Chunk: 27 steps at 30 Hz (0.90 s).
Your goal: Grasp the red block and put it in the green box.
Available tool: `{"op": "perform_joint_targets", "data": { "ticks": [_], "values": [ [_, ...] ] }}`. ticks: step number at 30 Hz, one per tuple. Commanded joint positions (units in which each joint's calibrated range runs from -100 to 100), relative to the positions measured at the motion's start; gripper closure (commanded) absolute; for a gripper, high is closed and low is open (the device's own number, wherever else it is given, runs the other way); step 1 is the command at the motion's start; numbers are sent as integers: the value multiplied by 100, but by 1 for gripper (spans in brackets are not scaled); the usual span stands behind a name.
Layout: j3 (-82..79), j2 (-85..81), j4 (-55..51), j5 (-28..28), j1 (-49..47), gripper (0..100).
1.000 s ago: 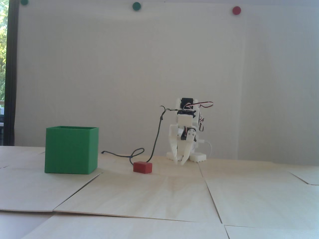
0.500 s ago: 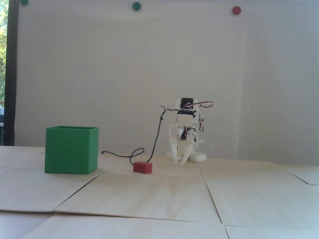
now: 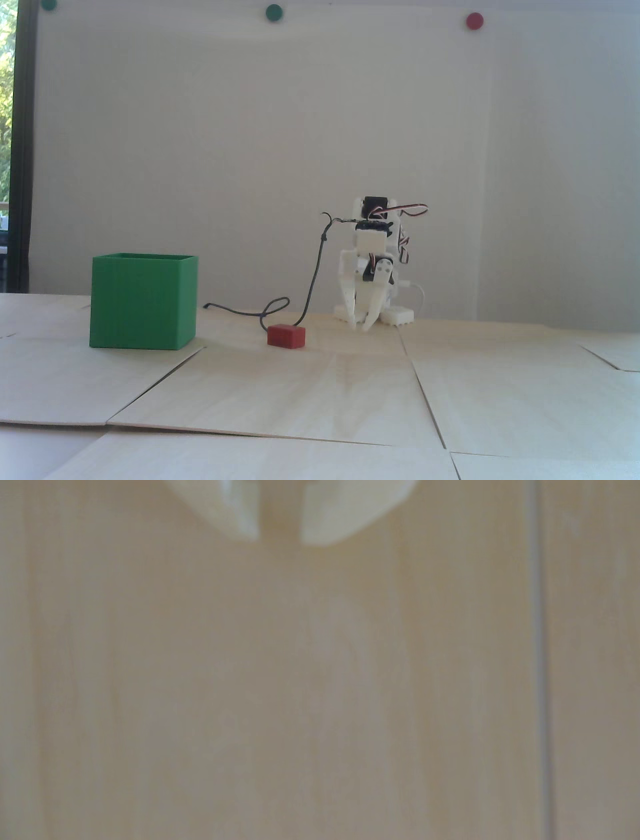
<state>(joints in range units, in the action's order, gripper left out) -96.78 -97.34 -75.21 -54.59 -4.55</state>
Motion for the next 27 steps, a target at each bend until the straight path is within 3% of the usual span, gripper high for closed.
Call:
{"op": "perform_joint_targets", "data": {
  "ticks": [1,27],
  "values": [
    [-21,-139,-203,-39,57,97],
    [-21,-139,-160,-75,-64,98]
  ]
}}
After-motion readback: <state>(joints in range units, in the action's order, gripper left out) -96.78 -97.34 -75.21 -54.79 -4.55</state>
